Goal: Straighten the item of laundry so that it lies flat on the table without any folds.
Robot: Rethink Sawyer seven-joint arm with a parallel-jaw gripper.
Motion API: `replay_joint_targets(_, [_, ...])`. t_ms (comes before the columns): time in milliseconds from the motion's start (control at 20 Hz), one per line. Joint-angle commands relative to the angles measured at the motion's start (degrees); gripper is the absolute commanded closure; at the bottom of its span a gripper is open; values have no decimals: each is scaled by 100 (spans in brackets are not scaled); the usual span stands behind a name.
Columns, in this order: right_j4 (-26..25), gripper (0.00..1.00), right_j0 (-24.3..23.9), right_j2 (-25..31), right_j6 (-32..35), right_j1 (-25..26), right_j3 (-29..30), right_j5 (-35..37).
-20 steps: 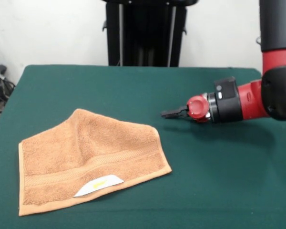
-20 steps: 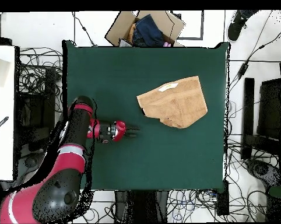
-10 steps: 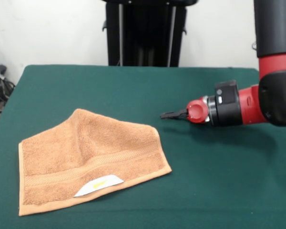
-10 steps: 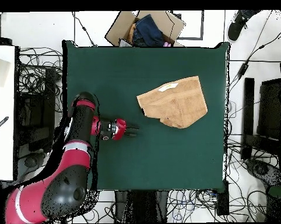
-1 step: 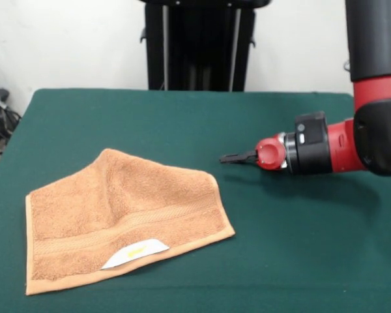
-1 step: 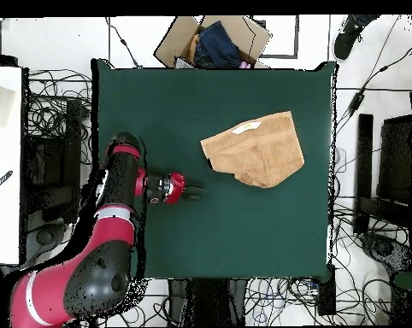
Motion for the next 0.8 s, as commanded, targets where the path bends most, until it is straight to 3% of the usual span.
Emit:
replay_joint_targets(50, [23,0,-111,1475,-403,542,-883,-2606])
replay_joint_targets(800, [-76,0,-56,1512,-577,513,-1061,-2334])
